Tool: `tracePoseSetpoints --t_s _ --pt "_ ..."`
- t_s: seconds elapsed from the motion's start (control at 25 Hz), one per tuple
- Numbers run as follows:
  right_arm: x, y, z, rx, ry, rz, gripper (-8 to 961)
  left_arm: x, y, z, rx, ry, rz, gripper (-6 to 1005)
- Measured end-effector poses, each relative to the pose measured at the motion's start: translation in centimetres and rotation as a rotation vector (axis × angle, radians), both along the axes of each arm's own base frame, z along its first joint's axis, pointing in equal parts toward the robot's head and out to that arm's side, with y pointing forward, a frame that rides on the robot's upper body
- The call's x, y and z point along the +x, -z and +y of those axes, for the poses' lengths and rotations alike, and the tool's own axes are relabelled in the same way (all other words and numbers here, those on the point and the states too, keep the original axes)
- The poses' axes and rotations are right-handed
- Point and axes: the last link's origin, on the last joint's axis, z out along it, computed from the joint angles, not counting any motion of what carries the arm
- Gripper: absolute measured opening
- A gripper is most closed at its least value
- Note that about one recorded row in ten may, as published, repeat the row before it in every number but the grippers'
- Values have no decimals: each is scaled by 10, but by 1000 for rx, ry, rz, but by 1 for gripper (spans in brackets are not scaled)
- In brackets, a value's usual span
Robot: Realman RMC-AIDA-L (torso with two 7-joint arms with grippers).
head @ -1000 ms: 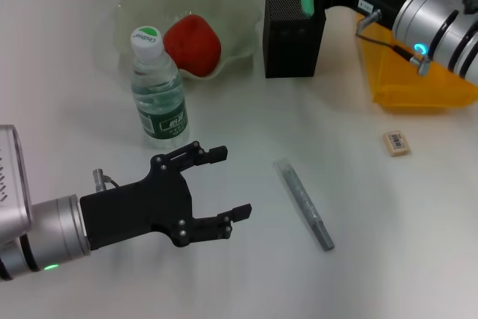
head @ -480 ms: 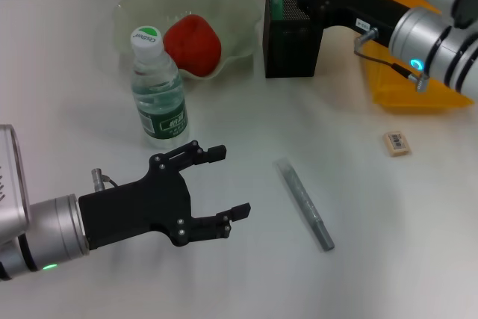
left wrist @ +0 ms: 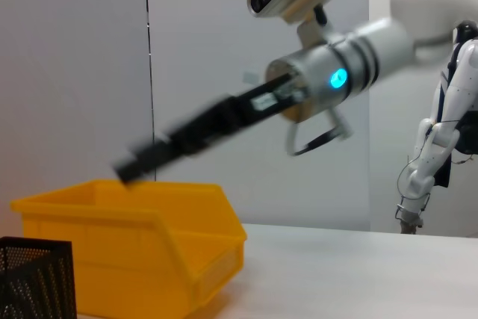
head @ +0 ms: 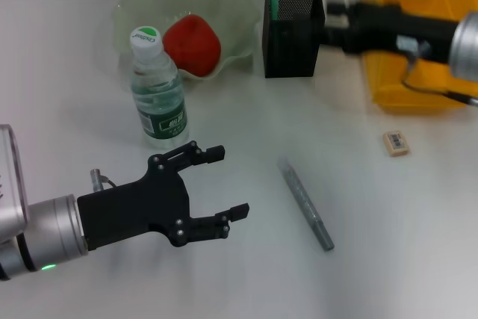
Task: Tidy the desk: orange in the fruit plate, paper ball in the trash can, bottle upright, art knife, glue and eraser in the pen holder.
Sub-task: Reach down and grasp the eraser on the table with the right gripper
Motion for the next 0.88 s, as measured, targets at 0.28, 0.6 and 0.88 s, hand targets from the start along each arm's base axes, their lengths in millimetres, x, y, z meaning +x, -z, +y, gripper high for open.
tracePoseSetpoints --t_s 0.28,0.6,0.88 --pt "13 -9 -15 -201 358 -421 802 1 2 0 -4 3 0 862" --pt "32 -9 -9 -179 547 -514 822 1 2 -1 -5 8 1 862" --pt "43 -5 -6 -166 583 -524 819 1 1 -1 -4 10 2 862"
